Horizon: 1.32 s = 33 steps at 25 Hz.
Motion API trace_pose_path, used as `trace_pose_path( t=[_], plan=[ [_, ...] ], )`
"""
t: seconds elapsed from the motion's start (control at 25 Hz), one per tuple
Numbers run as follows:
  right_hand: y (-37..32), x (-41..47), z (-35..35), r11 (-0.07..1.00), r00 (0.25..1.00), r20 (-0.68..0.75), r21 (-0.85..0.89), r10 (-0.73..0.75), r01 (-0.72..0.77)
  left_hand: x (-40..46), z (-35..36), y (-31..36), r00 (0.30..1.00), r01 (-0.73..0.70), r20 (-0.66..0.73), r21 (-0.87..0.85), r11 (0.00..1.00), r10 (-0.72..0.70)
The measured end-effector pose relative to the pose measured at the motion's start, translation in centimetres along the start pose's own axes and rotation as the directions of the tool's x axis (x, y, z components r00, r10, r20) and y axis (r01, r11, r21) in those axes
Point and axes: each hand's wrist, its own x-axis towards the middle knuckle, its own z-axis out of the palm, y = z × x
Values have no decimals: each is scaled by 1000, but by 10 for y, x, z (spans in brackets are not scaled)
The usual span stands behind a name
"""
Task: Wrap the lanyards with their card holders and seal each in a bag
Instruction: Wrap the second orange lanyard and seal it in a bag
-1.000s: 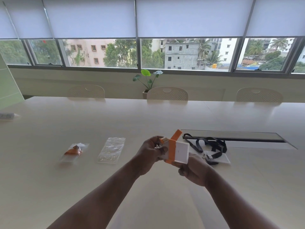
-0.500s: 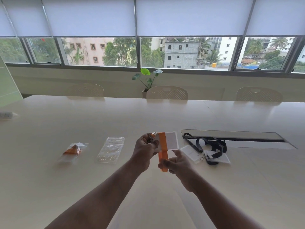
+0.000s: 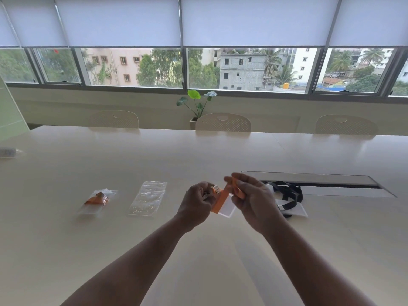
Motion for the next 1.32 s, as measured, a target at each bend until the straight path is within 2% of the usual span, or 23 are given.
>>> trace_pose_path(
  t=[0.08, 0.2, 0.32, 0.48, 0.56, 0.8, 1.08, 1.16, 1.32],
  plan=[
    [-15, 6, -10, 999, 1000, 14, 45, 20, -20, -3, -1, 2, 994, -13, 105, -42, 999, 17],
    [-23, 16, -26, 971, 993, -87, -220, 73, -91, -7, -1, 8, 975, 1, 221, -166, 986, 37],
    [-12, 19, -37, 866, 964, -175, -429, 199, -256, -8, 2, 13, 961, 64, 274, -304, 951, 23],
    [0, 12, -35, 814, 920, -209, -431, 330, -390, -11, 4, 13, 955, 167, 295, -471, 866, -23],
    [2, 9, -35, 821, 902, -212, -376, 375, -430, -11, 3, 12, 957, 204, 284, -518, 831, -58],
    [4, 2, -27, 858, 918, -83, -329, 389, -393, -10, 6, 5, 961, 273, 204, -572, 773, -188],
    [27, 2, -32, 833, 884, 16, -345, 466, -433, -8, 9, 0, 958, 256, 77, -666, 700, -276],
    [35, -1, -31, 834, 907, -1, -392, 421, -388, -5, 9, -3, 948, 254, 39, -687, 681, -315],
    [49, -6, -25, 823, 951, -33, -491, 309, -285, -7, 12, -7, 950, 219, -23, -660, 719, -310]
  ],
)
